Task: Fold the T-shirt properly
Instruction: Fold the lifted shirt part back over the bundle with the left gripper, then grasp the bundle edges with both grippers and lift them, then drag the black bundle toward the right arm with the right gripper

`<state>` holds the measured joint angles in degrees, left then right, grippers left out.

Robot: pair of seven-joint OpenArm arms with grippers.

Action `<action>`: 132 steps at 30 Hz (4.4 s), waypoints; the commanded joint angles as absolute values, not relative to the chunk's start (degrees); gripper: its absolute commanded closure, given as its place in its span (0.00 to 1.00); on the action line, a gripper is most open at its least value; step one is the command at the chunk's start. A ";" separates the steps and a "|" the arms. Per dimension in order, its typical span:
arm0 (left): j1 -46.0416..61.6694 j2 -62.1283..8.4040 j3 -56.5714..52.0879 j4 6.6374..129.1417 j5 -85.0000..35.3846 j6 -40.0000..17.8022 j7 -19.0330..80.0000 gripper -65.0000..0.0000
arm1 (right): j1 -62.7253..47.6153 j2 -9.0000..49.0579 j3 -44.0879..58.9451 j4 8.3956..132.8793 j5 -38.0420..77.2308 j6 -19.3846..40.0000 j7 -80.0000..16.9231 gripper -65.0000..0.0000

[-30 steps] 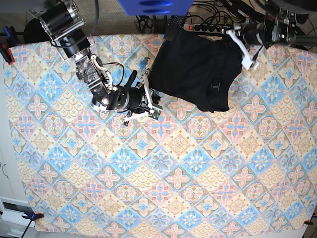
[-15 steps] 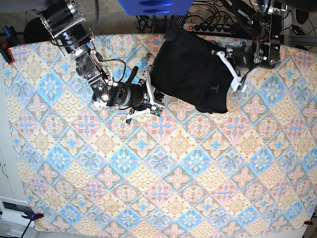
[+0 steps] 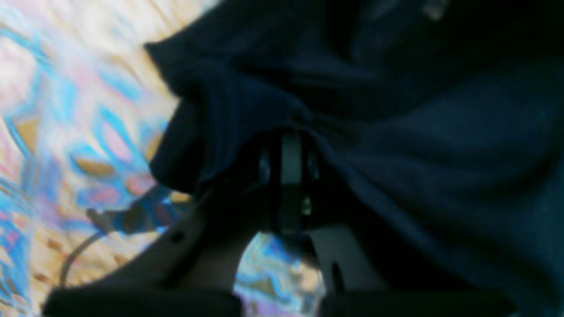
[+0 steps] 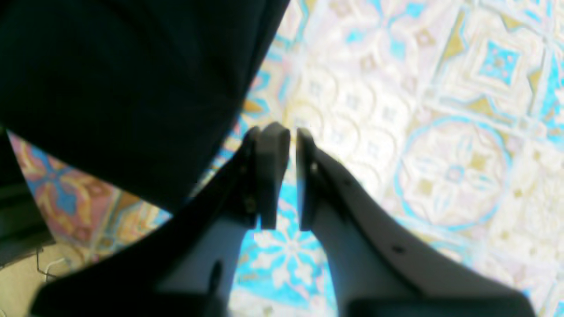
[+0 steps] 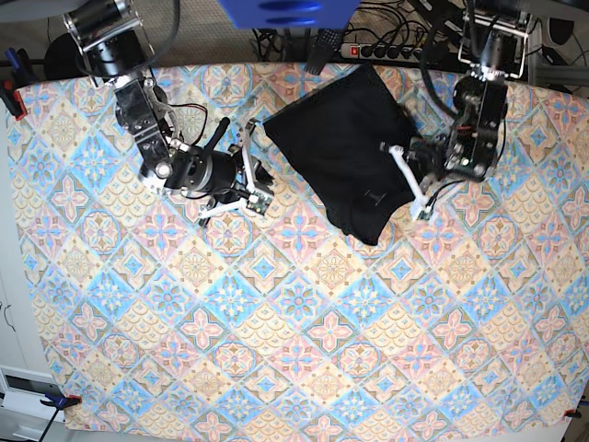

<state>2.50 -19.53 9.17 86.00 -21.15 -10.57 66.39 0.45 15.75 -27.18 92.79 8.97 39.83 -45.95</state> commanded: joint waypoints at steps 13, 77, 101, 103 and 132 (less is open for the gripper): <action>-3.21 -11.82 8.84 84.70 -15.34 -10.51 59.82 0.95 | -1.98 17.01 -26.86 100.79 9.80 40.00 -45.32 0.90; 7.08 7.69 -1.89 75.65 -21.41 -7.08 49.54 0.95 | -11.21 24.84 -11.30 111.52 19.56 40.00 -52.88 0.93; 15.78 0.75 -14.37 95.60 -21.49 -7.34 54.90 0.95 | 5.67 27.47 -51.12 94.11 20.70 40.00 -57.71 0.93; 15.78 0.75 -14.64 95.60 -21.49 -7.43 54.90 0.95 | 5.85 25.01 -51.21 90.51 20.62 40.00 -55.87 0.93; 15.43 0.75 -14.73 95.60 -21.49 -7.43 54.90 0.95 | 8.92 33.36 -29.67 78.99 8.31 40.00 -52.26 0.93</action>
<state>15.88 0.82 -14.61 94.50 -21.02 -7.31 55.51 7.79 32.64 -30.11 78.26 7.92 40.01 -52.60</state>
